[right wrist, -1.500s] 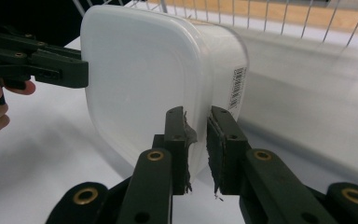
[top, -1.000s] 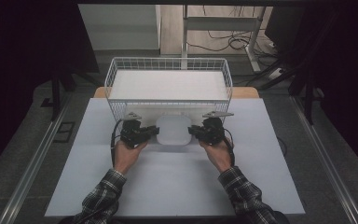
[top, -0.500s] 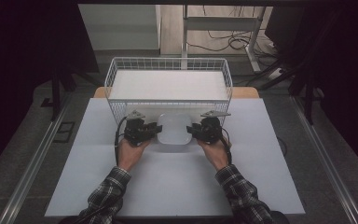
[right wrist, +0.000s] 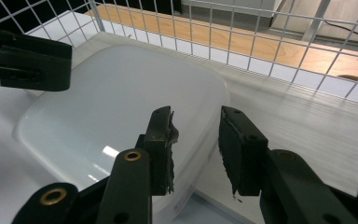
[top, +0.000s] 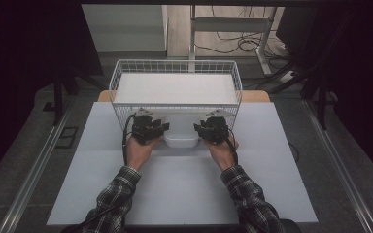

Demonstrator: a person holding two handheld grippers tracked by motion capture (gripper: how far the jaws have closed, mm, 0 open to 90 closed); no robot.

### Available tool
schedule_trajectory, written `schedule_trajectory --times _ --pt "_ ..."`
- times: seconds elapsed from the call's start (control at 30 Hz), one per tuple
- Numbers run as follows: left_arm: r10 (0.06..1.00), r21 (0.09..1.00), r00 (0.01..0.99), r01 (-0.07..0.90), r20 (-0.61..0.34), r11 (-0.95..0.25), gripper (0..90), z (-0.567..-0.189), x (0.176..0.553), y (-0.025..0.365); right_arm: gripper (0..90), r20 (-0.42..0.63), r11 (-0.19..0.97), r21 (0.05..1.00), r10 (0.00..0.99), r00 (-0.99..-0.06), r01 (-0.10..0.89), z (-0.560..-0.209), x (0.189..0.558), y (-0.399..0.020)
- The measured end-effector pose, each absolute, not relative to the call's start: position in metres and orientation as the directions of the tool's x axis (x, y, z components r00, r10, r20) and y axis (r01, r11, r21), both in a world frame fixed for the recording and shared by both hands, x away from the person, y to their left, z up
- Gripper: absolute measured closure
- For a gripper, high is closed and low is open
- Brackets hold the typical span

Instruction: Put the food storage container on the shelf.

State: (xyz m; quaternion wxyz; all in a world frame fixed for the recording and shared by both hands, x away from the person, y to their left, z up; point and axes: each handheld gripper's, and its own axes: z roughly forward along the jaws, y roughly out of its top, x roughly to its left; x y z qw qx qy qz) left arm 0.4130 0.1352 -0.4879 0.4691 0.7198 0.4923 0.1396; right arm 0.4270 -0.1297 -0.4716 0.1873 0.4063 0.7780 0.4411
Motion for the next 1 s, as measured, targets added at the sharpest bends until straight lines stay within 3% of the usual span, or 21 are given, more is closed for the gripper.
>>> schedule_trajectory --times 0.17,0.53,0.67,0.83,1.0 --pt "0.829 0.811 0.488 0.580 -0.273 -0.074 54.5 -0.486 0.411 0.138 64.2 0.075 0.273 0.846 0.789 -0.609 0.458 -0.468 0.424 -0.132" --pt "0.786 0.850 0.555 0.521 -0.272 -0.074 58.8 -0.478 0.368 0.145 71.6 0.059 0.311 0.857 0.732 -0.679 0.410 -0.456 0.397 -0.141" --pt "0.773 0.861 0.583 0.500 -0.252 -0.096 65.1 -0.479 0.350 0.144 77.4 0.064 0.319 0.858 0.710 -0.701 0.402 -0.455 0.385 -0.146" --pt "0.758 0.864 0.612 0.485 -0.225 -0.135 79.3 -0.487 0.336 0.138 88.0 0.069 0.337 0.851 0.688 -0.723 0.402 -0.459 0.374 -0.152" --pt "0.753 0.861 0.621 0.485 -0.215 -0.154 89.9 -0.498 0.332 0.131 89.0 0.083 0.347 0.842 0.675 -0.733 0.414 -0.470 0.370 -0.153"
